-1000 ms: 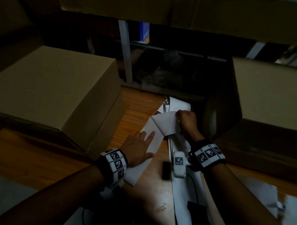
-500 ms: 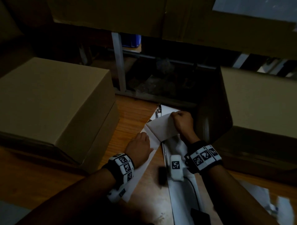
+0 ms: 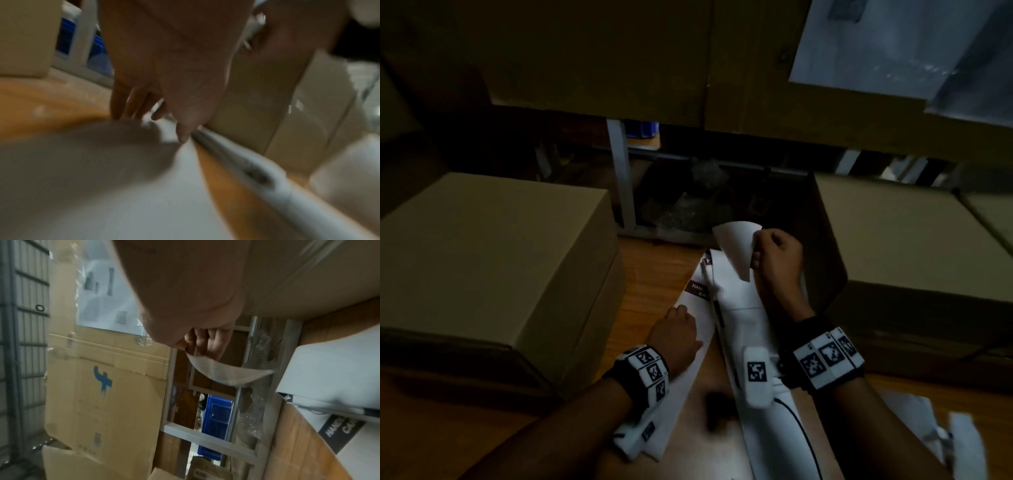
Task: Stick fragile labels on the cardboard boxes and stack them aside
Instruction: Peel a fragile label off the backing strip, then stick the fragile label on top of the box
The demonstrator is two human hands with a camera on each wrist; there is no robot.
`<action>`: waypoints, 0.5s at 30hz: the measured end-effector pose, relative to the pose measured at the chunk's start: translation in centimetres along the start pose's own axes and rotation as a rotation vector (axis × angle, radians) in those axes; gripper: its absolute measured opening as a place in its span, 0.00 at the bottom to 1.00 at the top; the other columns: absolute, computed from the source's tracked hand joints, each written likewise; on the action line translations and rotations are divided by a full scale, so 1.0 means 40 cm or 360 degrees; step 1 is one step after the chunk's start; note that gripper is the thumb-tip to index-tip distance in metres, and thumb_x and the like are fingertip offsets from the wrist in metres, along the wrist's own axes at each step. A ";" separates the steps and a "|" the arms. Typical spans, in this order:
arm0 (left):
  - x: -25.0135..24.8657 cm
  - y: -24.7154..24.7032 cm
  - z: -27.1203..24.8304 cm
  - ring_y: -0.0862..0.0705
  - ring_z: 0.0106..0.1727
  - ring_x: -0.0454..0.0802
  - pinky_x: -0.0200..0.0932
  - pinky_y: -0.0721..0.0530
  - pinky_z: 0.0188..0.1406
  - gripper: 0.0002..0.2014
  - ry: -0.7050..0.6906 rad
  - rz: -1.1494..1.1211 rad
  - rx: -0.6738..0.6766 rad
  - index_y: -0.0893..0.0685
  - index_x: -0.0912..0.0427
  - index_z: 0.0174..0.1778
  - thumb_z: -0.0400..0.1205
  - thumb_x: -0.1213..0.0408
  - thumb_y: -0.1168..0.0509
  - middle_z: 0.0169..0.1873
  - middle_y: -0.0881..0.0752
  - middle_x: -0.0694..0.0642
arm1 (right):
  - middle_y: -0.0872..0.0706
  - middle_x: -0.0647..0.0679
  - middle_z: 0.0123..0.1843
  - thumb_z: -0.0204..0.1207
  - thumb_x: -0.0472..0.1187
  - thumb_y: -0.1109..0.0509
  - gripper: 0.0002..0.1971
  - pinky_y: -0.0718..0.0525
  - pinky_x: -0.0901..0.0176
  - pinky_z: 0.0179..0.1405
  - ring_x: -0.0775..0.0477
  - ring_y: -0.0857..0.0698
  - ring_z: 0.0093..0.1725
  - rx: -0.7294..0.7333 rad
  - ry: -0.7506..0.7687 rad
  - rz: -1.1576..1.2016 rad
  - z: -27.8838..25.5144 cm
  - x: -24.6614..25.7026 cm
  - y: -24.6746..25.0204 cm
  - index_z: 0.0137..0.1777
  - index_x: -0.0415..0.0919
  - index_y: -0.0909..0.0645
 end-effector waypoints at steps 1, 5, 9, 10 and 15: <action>0.007 0.014 -0.002 0.30 0.71 0.59 0.51 0.28 0.68 0.26 0.0015 -0.0072 0.0023 0.29 0.63 0.72 0.86 0.47 0.43 0.70 0.28 0.62 | 0.26 0.54 0.26 0.76 0.37 0.35 0.17 0.29 0.56 0.28 0.50 0.27 0.29 0.0012 0.0015 -0.0007 -0.014 0.010 0.002 0.25 0.49 0.23; 0.025 0.154 -0.032 0.26 0.65 0.56 0.51 0.24 0.61 0.15 0.0009 -0.0350 -0.0380 0.21 0.57 0.62 0.86 0.54 0.43 0.64 0.23 0.58 | 0.18 0.50 0.33 0.84 0.37 0.35 0.12 0.22 0.67 0.28 0.57 0.18 0.30 0.0042 0.0084 0.0006 -0.097 0.061 0.013 0.39 0.42 0.17; 0.082 0.264 -0.104 0.19 0.39 0.56 0.53 0.23 0.36 0.13 0.0077 -0.1338 -0.0753 0.20 0.62 0.37 0.86 0.62 0.42 0.36 0.17 0.59 | 0.16 0.51 0.32 0.85 0.43 0.34 0.13 0.20 0.67 0.28 0.57 0.16 0.30 -0.0028 0.0146 0.0035 -0.195 0.114 0.026 0.41 0.38 0.18; 0.094 0.277 -0.120 0.18 0.37 0.57 0.55 0.20 0.35 0.14 0.0083 -0.1697 -0.0753 0.19 0.64 0.37 0.86 0.64 0.42 0.33 0.16 0.60 | 0.14 0.50 0.35 0.84 0.44 0.33 0.12 0.17 0.64 0.31 0.56 0.14 0.33 -0.0062 0.0190 -0.0049 -0.222 0.129 0.028 0.43 0.38 0.17; 0.088 0.339 -0.195 0.10 0.42 0.57 0.48 0.13 0.38 0.27 0.0186 -0.2935 -0.0065 0.15 0.65 0.53 0.86 0.41 0.44 0.40 0.10 0.62 | 0.14 0.61 0.40 0.76 0.57 0.29 0.12 0.16 0.69 0.38 0.64 0.14 0.42 -0.0128 0.0605 -0.0753 -0.378 0.217 -0.001 0.47 0.50 0.16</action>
Point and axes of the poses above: each hand's wrist, its own z-axis towards the middle knuckle, its own y-axis out of the back of the hand, x = y × z, the point moved 7 cm from there along z, towards the middle knuckle
